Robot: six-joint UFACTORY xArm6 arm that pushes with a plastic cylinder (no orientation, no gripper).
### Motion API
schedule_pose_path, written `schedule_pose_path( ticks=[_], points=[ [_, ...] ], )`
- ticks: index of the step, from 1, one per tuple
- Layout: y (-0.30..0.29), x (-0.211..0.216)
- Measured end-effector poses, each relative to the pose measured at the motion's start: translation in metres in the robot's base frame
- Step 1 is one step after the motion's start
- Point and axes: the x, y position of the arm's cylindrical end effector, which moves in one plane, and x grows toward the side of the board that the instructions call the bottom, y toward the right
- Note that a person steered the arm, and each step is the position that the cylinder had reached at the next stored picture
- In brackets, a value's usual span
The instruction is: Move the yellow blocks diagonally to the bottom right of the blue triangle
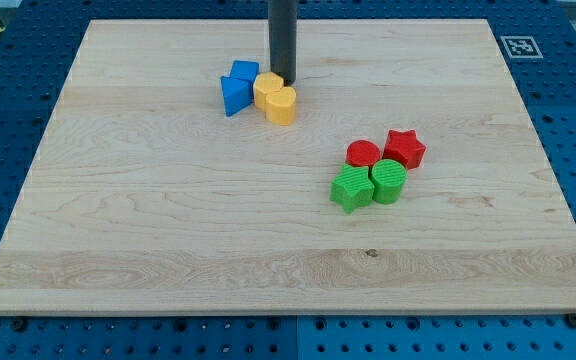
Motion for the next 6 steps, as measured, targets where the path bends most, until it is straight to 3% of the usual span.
schedule_pose_path(
  ticks=[2, 4, 6],
  points=[
    [0.000, 0.051],
    [0.016, 0.026],
    [0.006, 0.031]
  ],
)
